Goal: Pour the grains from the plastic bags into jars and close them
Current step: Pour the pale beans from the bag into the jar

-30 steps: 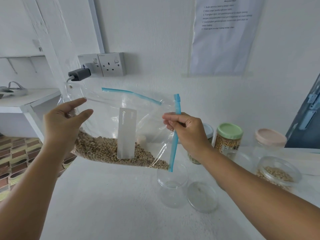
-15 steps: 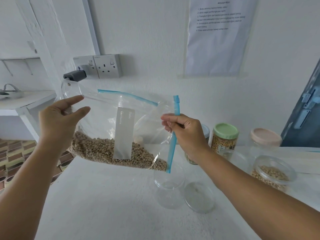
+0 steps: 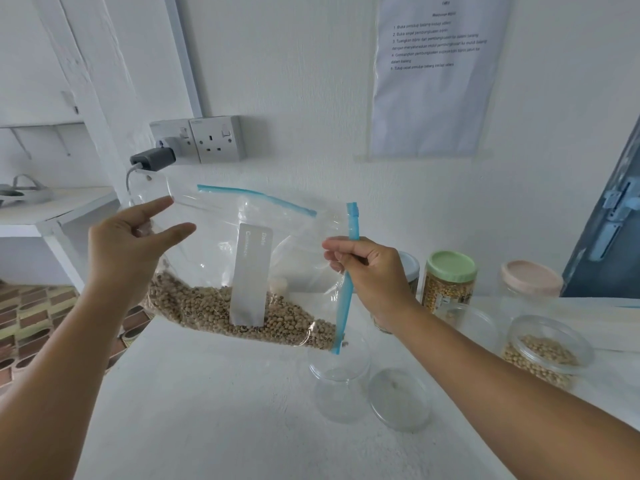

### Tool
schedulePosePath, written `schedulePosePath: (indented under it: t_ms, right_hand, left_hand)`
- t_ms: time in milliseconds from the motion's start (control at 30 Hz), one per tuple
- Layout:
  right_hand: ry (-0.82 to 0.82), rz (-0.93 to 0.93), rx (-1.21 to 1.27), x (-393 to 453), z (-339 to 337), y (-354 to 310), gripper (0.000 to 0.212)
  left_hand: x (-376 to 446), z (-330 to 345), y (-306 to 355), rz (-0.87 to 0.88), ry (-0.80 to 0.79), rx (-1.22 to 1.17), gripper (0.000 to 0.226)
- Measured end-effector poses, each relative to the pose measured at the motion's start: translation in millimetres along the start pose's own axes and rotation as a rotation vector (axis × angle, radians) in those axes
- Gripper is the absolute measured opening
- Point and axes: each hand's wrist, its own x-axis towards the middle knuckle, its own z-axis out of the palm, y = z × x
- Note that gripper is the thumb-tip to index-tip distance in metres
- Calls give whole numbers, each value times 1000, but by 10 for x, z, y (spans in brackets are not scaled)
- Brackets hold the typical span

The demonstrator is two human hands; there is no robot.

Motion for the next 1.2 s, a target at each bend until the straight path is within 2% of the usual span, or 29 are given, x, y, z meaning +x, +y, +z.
schedulePosePath:
  t_ms: [100, 267, 533, 1200]
  right_hand:
    - [-3, 1, 8, 0, -14, 0, 31]
    - [-1, 21, -13, 2, -36, 8, 30]
    - [-17, 16, -6, 7, 23, -58, 27]
    - [-7, 21, 41, 21, 129, -90, 25]
  left_hand:
    - [-16, 1, 31, 1, -1, 33, 56]
    - [-12, -14, 44, 26, -14, 54, 50]
    - [25, -41, 52, 16, 15, 50, 55]
    - [183, -106, 89, 37, -12, 24, 43]
